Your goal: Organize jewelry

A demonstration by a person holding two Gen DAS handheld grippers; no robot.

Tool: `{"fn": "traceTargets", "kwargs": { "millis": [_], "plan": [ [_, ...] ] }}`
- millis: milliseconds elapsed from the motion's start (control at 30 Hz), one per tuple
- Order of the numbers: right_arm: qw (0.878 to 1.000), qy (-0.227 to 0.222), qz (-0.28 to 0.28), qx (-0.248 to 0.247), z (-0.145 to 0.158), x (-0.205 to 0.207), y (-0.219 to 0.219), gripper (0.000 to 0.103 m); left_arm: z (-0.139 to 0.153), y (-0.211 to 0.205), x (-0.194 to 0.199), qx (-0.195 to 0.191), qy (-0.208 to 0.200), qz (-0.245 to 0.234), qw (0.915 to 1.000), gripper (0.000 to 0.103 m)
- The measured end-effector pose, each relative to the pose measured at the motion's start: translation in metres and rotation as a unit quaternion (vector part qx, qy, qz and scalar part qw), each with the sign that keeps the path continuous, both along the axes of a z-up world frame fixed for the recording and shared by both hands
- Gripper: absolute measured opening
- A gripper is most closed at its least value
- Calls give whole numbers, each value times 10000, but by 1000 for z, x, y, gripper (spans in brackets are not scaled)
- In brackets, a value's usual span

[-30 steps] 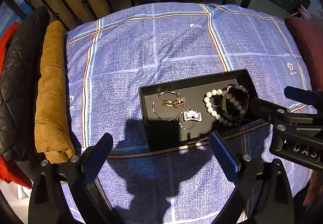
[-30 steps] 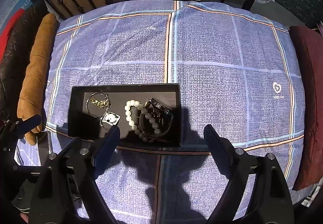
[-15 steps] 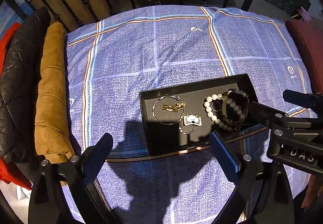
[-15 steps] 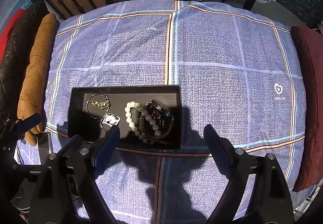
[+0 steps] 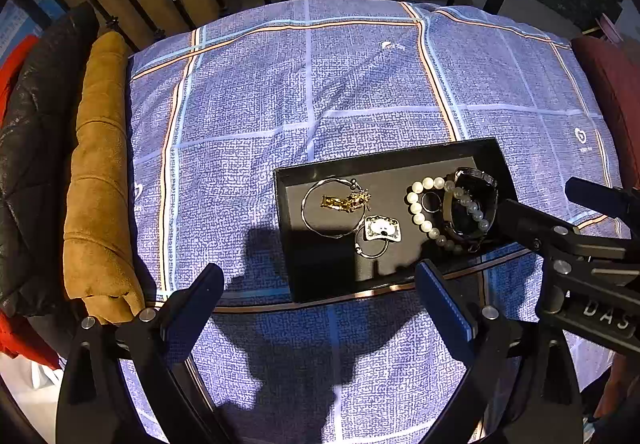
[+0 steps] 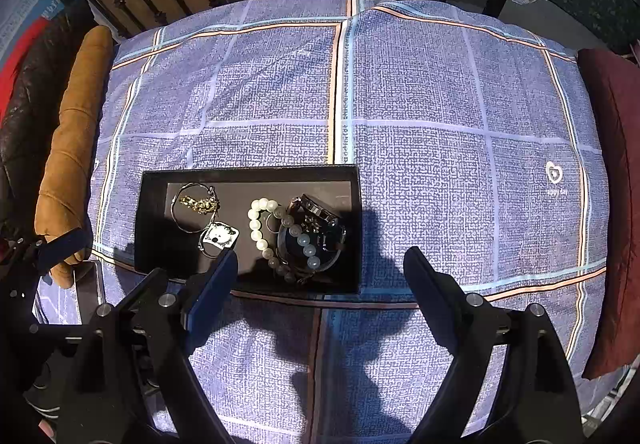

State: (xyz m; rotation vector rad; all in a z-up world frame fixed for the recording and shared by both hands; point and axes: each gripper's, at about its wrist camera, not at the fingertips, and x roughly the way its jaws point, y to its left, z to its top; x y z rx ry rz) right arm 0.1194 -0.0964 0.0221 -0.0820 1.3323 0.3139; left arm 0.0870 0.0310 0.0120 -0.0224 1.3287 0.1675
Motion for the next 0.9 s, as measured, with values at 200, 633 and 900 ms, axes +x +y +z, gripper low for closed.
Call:
{"fn": "traceTargets", "kwargs": {
  "millis": [200,633,900],
  "plan": [
    [10000,2,20,-2,0,-2,0,84,1,-1,-2,74,-18,18,10000,94],
    [10000,-8,12,8,2,-6,0,84,-3,3,-7,-118,74,109,9998,95],
    [10000,2,11,23,2,-12,0,84,-2,1,-9,-207,78,93,9997,96]
  ]
}}
